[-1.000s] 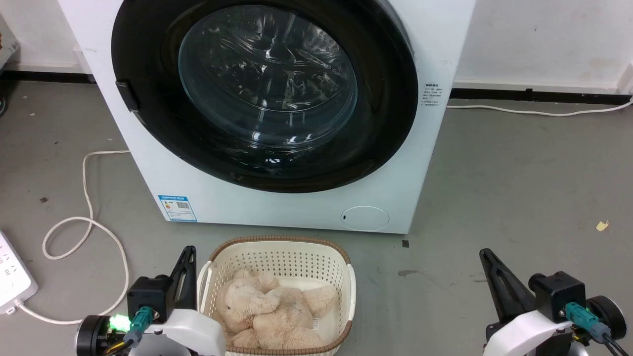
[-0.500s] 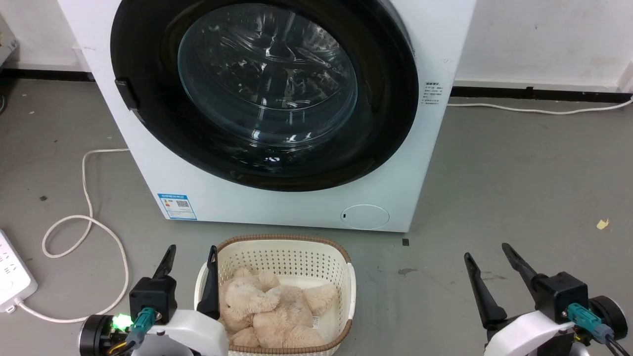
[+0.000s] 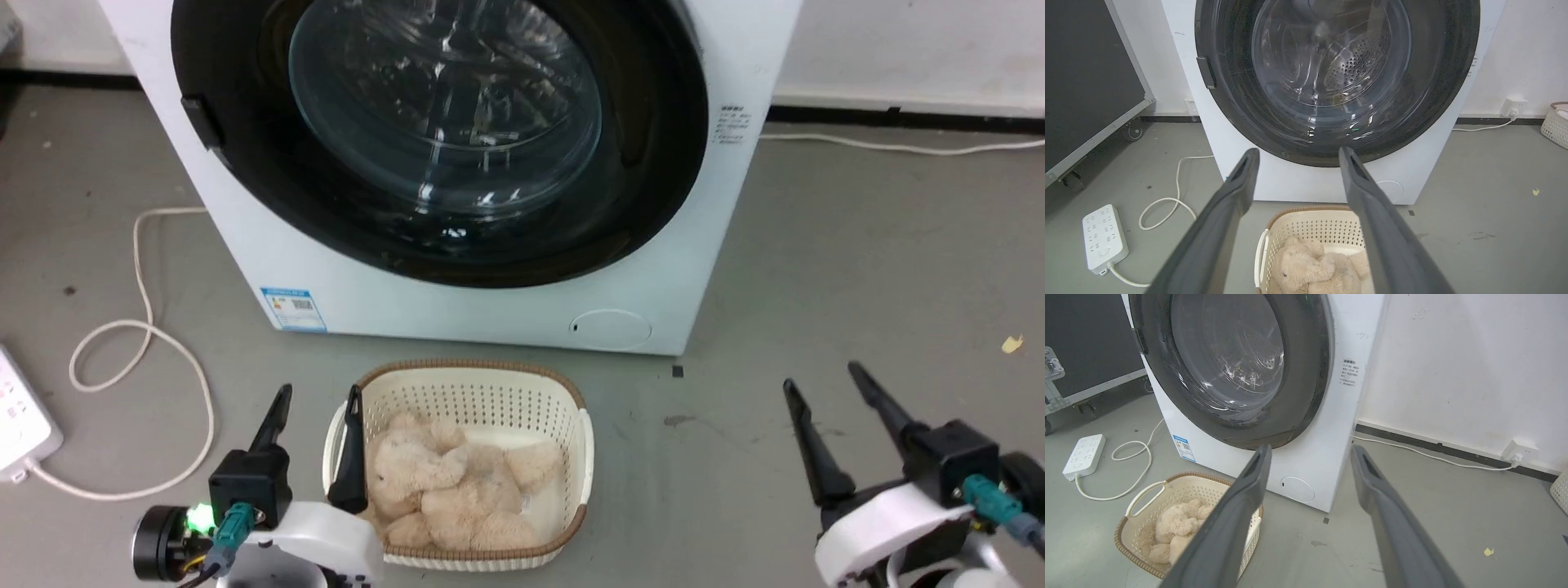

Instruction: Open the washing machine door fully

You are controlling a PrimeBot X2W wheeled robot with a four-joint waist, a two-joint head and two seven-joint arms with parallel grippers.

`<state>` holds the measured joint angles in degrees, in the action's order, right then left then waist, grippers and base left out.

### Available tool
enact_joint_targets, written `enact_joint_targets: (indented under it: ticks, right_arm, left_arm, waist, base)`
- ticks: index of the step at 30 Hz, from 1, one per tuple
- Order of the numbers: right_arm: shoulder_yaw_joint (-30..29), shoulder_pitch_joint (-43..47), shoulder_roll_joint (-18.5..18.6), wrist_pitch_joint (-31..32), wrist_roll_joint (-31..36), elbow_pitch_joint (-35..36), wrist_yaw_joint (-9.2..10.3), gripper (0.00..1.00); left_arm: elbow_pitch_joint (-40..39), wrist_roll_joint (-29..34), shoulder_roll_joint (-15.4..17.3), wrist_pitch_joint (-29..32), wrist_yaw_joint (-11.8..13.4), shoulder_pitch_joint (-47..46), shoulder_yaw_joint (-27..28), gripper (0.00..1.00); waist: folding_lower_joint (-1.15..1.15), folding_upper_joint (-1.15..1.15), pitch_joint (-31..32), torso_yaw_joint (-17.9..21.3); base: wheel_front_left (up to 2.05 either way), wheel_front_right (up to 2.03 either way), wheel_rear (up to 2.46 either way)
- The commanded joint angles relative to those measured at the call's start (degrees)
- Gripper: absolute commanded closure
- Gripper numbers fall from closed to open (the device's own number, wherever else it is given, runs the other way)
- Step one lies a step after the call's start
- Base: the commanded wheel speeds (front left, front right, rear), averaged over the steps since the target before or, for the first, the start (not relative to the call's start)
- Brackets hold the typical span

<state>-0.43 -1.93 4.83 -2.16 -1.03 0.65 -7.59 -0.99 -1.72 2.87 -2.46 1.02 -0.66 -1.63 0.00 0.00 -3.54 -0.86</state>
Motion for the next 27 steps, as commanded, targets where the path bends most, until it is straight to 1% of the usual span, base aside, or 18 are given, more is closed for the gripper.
enact_joint_targets:
  ticks: [1,9,10,11,20,27]
  right_arm:
    - [-0.1,-1.5,0.9,-0.3,-0.5,0.6,0.02,0.0]
    - [0.3,-5.7,3.5,0.6,-2.1,1.7,0.03,0.0]
    - [0.3,-6.3,3.8,0.8,-2.5,1.8,0.03,0.83]
    - [0.2,-7.0,4.0,1.0,-3.0,1.8,0.03,1.0]
    - [-1.2,-14.1,5.4,3.6,-9.4,0.7,0.03,1.0]
    - [-3.1,-22.4,5.9,5.9,-14.0,-4.7,0.04,1.0]
  left_arm:
    - [-0.6,-0.3,0.0,-0.6,0.5,-1.1,-0.4,0.0]
    - [-1.8,-1.3,0.0,-1.6,1.3,-2.8,-1.1,0.0]
    - [-1.9,-1.5,0.0,-1.7,1.4,-3.0,-1.2,0.0]
    - [-2.0,-1.6,0.0,-1.8,1.5,-3.1,-1.3,0.0]
    - [-2.8,-2.4,0.0,-2.9,2.2,-4.7,-2.2,0.0]
    - [-3.1,-3.0,0.0,-3.7,2.6,-5.8,-2.9,0.0]
  waist:
    - [0.0,0.0,-0.9,-0.3]
    - [0.0,0.0,-4.0,-1.3]
    - [0.0,0.0,-4.3,-1.4]
    - [0.0,0.0,-4.7,-1.5]
    - [0.0,0.0,-7.6,-2.6]
    - [0.0,0.0,-9.5,-3.2]
  base:
    - [0.0,0.0,0.0]
    - [0.0,0.0,0.0]
    - [0.0,0.0,0.0]
    - [0.0,0.0,0.0]
    - [0.0,0.0,0.0]
    - [0.0,0.0,0.0]
